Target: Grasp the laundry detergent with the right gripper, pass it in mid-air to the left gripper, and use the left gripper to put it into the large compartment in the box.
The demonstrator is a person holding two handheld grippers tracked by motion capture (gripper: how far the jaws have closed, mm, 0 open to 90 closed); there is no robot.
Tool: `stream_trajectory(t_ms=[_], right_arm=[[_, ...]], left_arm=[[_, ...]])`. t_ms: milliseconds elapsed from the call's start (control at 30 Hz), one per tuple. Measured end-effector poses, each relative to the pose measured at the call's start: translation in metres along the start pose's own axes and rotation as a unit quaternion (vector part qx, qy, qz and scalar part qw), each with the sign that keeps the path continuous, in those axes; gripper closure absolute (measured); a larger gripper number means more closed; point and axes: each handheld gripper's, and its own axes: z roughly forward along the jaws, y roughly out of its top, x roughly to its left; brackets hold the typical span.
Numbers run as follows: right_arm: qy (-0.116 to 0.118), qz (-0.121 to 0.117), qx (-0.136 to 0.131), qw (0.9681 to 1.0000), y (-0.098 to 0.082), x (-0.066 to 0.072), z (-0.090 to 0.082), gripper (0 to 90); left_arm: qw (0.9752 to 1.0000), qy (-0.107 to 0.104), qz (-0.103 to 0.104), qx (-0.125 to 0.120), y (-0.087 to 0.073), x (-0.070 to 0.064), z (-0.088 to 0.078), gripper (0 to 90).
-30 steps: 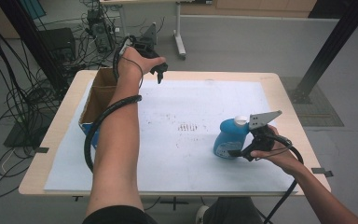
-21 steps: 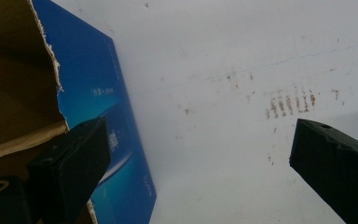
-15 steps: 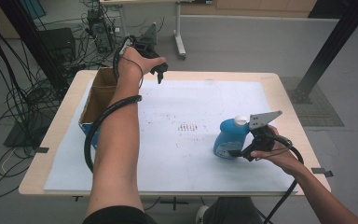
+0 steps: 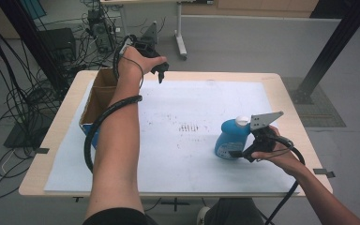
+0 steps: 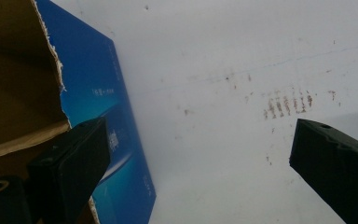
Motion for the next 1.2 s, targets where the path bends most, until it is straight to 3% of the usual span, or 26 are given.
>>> stream_trajectory(t_ms=[1200], right_arm=[[-0.002, -0.005, 0.003, 1.0000, 0.0010, 0.0004, 0.0006, 1.8]], left_arm=[[1.0000, 0.001, 0.002, -0.003, 0.0004, -0.0015, -0.0016, 5.7]])
